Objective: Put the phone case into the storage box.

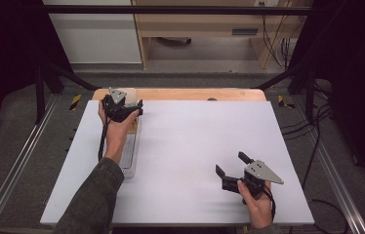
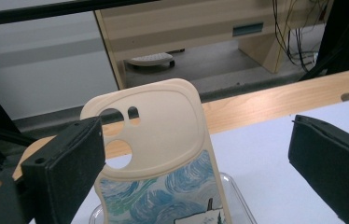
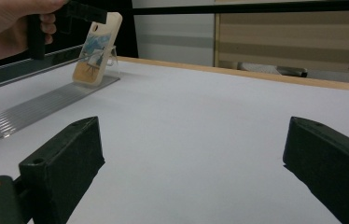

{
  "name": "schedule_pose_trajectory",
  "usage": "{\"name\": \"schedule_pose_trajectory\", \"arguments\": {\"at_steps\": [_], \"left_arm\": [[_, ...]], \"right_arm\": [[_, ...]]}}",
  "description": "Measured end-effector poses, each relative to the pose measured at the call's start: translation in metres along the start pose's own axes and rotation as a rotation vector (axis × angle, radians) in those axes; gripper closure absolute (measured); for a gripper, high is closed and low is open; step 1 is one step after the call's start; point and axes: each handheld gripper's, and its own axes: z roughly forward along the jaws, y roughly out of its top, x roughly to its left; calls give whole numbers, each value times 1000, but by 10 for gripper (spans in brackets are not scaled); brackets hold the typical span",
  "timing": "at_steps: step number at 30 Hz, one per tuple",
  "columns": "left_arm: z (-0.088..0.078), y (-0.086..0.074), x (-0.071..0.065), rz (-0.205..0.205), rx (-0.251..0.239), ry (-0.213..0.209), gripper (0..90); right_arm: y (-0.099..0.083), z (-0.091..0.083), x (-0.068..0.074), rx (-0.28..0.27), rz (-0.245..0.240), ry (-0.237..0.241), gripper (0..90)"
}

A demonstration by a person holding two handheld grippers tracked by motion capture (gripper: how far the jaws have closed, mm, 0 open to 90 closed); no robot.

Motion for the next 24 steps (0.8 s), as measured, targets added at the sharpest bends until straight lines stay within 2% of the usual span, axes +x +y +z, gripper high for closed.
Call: {"name": "schedule_pose_trajectory", "arguments": {"at_steps": [7,14,24], "left_arm": [[-2,0,-6,42,21,-29,28],[-12,4,-14,98,5,-52,28],[-24,9,-23,121,-12,-89,28]], "right_arm": [[0,0,0,3,-6,-1,48],[0,1,1,3,-6,1,48],[-1,1,1,5,-6,-4,46]]}}
